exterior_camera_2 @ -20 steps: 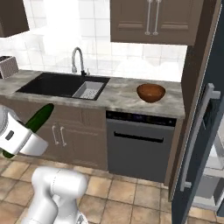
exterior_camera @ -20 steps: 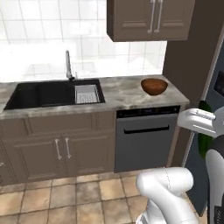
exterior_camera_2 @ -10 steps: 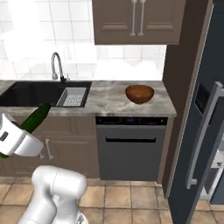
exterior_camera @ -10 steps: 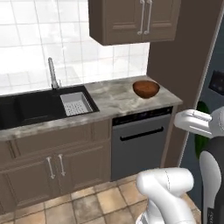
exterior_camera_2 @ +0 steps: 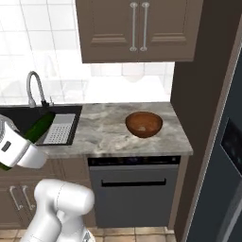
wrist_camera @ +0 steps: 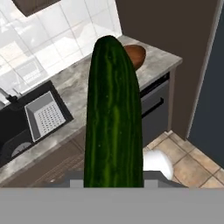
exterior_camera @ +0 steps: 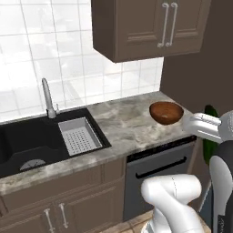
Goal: Take the garlic, mushroom, and cucumber from the freezer and place them in the bowl on the counter.
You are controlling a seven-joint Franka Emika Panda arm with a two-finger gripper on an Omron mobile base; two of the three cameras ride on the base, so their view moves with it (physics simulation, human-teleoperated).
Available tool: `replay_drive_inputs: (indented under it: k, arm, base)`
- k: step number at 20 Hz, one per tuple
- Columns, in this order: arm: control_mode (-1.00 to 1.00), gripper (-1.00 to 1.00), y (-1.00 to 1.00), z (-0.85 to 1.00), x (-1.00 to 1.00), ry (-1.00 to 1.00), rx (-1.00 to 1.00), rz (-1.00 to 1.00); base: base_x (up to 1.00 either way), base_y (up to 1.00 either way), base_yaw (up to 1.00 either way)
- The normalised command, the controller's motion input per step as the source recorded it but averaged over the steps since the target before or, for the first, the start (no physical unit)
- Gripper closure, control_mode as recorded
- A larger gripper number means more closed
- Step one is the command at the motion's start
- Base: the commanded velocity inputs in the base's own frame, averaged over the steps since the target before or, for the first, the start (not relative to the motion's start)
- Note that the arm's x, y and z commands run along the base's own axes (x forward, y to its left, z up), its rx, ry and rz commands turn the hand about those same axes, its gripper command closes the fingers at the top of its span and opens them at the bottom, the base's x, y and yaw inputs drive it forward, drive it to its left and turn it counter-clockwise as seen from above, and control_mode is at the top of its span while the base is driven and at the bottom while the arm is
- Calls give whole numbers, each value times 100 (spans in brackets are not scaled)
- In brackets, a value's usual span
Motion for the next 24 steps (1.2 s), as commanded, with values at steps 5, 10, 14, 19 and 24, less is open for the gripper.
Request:
replay_drive_inputs:
  k: [5, 10, 14, 19, 24]
  arm:
    - [100, 100, 0, 0, 0, 0, 0, 0]
    - [100, 100, 0, 0, 0, 0, 0, 0]
    - [100, 100, 0, 0, 0, 0, 0, 0]
    - [100, 100, 0, 0, 0, 0, 0, 0]
    - [100, 100, 0, 0, 0, 0, 0, 0]
  base:
    - [93, -3, -16]
    - [56, -11, -18]
    - [27, -27, -28]
    - [7, -60, -29]
    - [15, -58, -7]
